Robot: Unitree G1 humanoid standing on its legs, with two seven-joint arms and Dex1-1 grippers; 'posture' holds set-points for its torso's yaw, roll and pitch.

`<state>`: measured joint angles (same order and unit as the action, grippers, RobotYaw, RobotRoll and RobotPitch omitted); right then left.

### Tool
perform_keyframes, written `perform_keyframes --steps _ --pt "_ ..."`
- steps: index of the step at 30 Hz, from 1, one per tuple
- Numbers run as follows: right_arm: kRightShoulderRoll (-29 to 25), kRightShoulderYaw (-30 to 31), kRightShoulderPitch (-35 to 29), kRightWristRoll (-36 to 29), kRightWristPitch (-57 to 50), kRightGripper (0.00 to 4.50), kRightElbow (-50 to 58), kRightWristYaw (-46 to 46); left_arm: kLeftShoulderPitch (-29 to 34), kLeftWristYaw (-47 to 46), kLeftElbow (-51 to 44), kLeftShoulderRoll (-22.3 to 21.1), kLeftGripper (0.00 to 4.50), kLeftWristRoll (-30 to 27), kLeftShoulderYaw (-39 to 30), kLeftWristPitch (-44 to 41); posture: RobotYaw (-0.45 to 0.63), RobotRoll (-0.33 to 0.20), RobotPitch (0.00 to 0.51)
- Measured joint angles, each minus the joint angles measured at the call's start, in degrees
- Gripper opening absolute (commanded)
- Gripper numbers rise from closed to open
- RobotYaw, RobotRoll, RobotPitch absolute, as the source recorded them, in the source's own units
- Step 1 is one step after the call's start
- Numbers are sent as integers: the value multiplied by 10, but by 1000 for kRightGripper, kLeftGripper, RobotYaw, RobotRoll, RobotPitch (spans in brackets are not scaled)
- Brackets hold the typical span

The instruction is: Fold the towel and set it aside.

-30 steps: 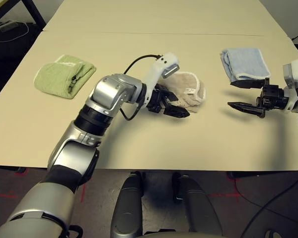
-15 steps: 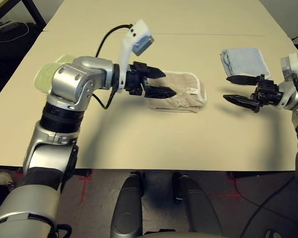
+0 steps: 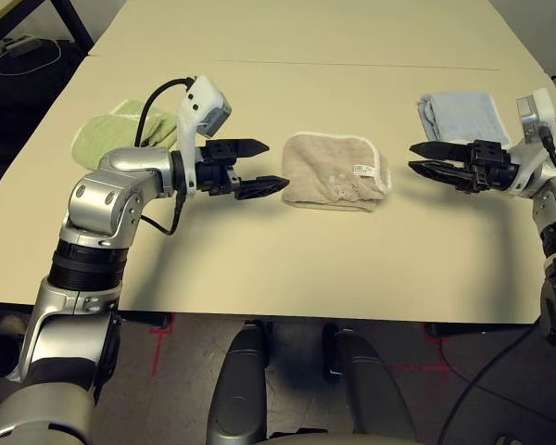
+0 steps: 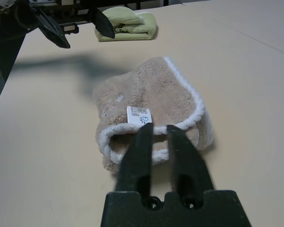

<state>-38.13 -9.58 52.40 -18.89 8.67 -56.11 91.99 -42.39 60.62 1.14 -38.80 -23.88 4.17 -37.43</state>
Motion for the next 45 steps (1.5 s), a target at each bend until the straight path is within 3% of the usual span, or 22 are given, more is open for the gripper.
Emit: perform_keyframes --steps 12,16,25,32,45 --pt "-19 0 -1 1 1 18 -1 2 -17 -25 92 -12 4500 19 -37 48 153 0 205" --pt "-16 0 0 2 4 0 -1 1 -27 -28 93 -9 3577 20 -41 61 153 0 205" --pt "-15 0 0 8 7 0 -2 1 -22 22 106 -10 125 20 -40 102 155 0 198" --pt "-4 0 2 8 5 0 -2 1 -23 38 112 0 57 29 -32 133 158 0 199" --pt "68 28 37 18 2 0 -1 1 -101 64 205 88 57 67 24 186 168 0 208"
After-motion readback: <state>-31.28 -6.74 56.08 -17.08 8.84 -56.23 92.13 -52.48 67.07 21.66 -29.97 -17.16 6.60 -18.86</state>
